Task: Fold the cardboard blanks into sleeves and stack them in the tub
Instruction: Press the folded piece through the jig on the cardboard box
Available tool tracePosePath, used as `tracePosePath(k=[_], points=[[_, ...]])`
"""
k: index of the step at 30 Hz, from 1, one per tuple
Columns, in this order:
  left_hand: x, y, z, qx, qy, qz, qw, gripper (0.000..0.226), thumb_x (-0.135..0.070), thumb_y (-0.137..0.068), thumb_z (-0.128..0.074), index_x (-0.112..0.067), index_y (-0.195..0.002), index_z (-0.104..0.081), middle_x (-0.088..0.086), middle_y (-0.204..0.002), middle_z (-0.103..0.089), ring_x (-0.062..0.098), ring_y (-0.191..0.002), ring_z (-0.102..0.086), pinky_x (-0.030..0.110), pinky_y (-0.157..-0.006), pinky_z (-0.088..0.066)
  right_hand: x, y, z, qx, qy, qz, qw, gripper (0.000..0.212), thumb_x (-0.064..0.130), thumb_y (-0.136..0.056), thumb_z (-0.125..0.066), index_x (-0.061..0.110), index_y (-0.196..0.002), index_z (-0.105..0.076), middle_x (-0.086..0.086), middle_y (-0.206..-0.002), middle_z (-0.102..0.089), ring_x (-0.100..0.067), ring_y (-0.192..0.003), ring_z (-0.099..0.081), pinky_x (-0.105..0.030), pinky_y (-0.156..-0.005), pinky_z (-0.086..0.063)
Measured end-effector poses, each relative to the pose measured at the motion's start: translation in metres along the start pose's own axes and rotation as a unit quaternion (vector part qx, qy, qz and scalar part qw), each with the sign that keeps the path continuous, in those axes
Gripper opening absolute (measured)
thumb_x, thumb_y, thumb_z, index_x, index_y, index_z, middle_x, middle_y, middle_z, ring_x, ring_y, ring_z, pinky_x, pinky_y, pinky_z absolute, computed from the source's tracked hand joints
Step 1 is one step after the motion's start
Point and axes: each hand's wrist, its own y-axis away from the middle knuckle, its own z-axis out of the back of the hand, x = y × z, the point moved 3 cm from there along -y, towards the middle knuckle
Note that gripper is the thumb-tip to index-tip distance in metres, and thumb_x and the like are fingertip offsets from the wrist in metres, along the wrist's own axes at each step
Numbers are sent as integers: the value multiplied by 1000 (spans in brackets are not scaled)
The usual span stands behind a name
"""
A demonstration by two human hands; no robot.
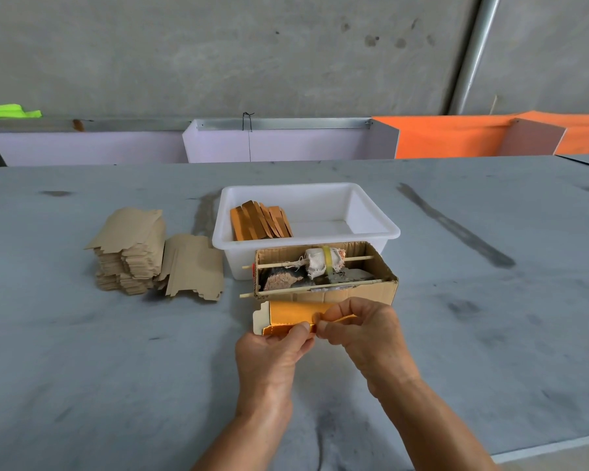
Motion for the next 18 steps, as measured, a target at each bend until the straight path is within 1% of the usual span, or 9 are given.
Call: tracePosePath(k=[4,8,12,15,18], points=[[0,1,0,0,-3,-5,1000,11,10,-76,-68,-1,-76,-68,9,-65,-71,19,-63,-69,23,-58,-57,0,0,0,2,-7,0,1000,14,9,-70,-80,15,-66,-69,-12,-71,-70,-13,-58,-56,-28,-58,-49],[-2,3,0,2,-4,-14,1000,19,12,-76,-67,-7,-70,-69,7,-64,-70,15,-60,-68,22,-56,-56,2,1,0,7,-1,-1,1000,13,7,-70,-80,15,-67,-70,-13,-72,-70,-13,-60,-57,-31,-63,-52],[-4,4,-1,7,-13,-24,1000,20,12,-77,-66,-7,-72,-68,6,-64,-71,15,-62,-69,26,-60,-59,4,0,0,11,8,-1,1000,11,7,-70,-79,16,-69,-73,-11,-74,-71,-14,-63,-60,-33,-68,-55],[-5,5,0,14,-14,-31,999,23,12,-77,-66,-9,-68,-69,8,-65,-71,16,-63,-69,22,-57,-56,4,0,1,15,12,-4,1000,10,7,-71,-79,15,-72,-74,-10,-77,-71,-15,-68,-62,-35,-70,-57],[-5,5,0,26,-14,-39,999,21,13,-77,-65,-7,-70,-70,10,-67,-71,20,-67,-69,21,-58,-56,5,0,0,21,13,-5,1000,10,7,-71,-79,15,-71,-74,-8,-74,-72,-14,-66,-62,-34,-70,-57]])
